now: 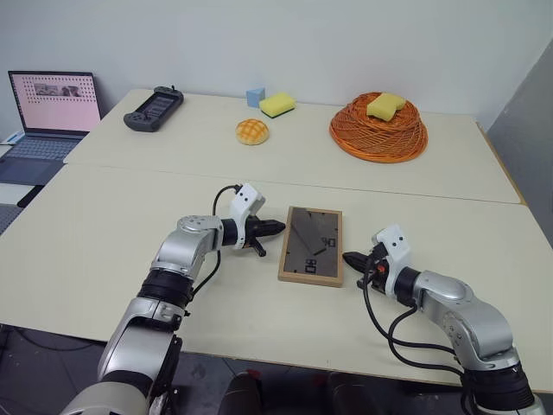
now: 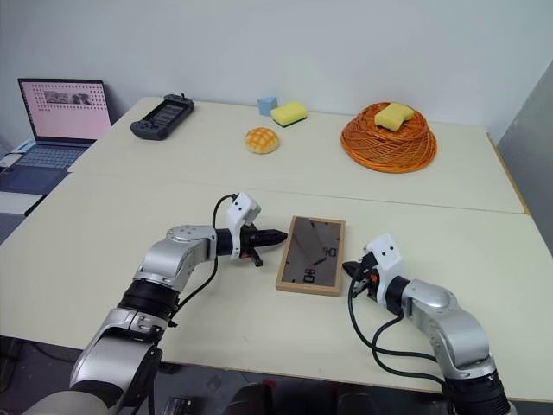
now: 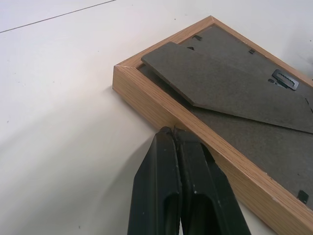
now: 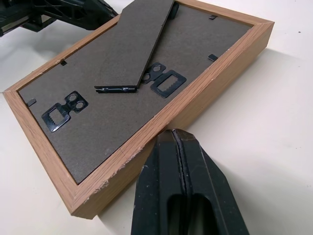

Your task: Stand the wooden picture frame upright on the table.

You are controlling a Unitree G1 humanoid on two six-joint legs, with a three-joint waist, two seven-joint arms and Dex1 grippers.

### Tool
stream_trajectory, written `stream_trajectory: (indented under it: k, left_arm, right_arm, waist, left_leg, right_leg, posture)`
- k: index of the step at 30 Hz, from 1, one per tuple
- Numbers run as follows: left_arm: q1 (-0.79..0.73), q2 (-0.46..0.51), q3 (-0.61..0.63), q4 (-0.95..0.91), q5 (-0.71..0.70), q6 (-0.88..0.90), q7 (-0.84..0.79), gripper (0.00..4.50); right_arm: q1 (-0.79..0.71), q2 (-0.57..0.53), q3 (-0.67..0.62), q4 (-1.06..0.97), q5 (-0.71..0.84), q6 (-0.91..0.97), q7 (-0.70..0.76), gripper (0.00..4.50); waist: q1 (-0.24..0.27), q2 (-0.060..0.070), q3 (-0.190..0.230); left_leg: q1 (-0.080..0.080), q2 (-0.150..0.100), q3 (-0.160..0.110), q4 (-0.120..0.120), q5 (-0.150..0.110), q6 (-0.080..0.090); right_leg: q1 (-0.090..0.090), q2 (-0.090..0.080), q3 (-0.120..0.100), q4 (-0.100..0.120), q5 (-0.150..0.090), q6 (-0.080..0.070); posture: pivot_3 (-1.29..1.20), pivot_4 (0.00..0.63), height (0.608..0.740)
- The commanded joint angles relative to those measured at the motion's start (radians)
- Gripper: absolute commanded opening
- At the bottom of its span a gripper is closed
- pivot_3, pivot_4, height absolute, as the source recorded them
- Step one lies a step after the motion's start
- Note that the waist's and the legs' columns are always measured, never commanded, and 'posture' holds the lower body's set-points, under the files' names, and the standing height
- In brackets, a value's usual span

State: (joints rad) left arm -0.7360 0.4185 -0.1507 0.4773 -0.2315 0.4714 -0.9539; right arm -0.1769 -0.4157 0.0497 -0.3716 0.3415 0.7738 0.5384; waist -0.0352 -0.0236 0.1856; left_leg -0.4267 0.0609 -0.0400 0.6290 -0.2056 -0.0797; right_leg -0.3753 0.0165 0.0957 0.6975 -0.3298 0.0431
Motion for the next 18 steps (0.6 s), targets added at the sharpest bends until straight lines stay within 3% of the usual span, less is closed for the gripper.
stream_trajectory:
  k: [1, 12, 18]
  left_arm:
    - [-0.031, -0.009, 0.001, -0.012, 0.006, -0.024, -0.024, 0.05]
    - [-0.015, 0.015, 0.016, -0.055, 0.004, -0.002, -0.044, 0.05]
    - [0.055, 0.122, 0.049, -0.24, -0.063, 0.155, -0.104, 0.05]
  right_arm:
    - [-0.002, 0.001, -0.026, -0.047, 0.025, 0.0, -0.009, 0.0]
    - [0.012, -0.056, -0.065, -0.032, 0.032, -0.013, 0.008, 0.0]
    - [-0.003, -0.11, -0.09, 0.015, 0.033, -0.046, 0.036, 0.0]
  waist:
    - [0.0, 0.0, 0.0]
    - [0.001, 0.0, 0.0]
    - [-0.004, 0.0, 0.0]
  left_leg:
    - [0.0, 0.0, 0.0, 0.0, 0.0, 0.0]
    - [0.0, 0.0, 0.0, 0.0, 0.0, 0.0]
    - [0.0, 0.0, 0.0, 0.0, 0.0, 0.0]
  right_leg:
    - [0.0, 0.0, 0.0, 0.0, 0.0, 0.0]
    - [0.0, 0.0, 0.0, 0.0, 0.0, 0.0]
    - [0.0, 0.0, 0.0, 0.0, 0.0, 0.0]
  posture:
    - [0.0, 0.15, 0.74]
    - [0.0, 0.15, 0.74]
    - [0.0, 0.15, 0.74]
